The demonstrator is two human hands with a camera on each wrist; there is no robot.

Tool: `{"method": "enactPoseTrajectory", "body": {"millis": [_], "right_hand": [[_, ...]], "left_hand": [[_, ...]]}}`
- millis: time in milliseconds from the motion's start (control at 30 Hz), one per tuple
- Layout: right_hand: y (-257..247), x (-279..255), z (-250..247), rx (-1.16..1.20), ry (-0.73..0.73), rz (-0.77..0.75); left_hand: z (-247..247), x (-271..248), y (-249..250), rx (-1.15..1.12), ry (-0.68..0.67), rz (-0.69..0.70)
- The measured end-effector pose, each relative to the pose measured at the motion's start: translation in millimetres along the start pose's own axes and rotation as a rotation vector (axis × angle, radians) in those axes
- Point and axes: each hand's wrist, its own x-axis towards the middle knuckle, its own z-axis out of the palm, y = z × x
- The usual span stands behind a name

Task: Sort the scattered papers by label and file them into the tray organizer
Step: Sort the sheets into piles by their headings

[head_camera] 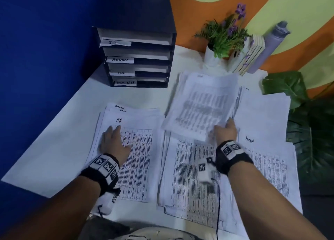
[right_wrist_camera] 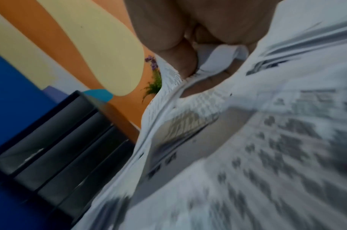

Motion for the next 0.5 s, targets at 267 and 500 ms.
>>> {"method": "enactPoseTrajectory", "body": {"millis": [267, 500], "right_hand": [[-24.7, 60.4, -8.0, -0.396, 0.158, -0.051], [-7.1, 7.2, 40.1, -0.566, -0.117, -0.324]], "left_hand": [[0.0, -12.9, -31.2, 0.149, -0.060, -0.252], [-7.0, -9.2, -38.5, 0.096, -0.075, -0.318]]}}
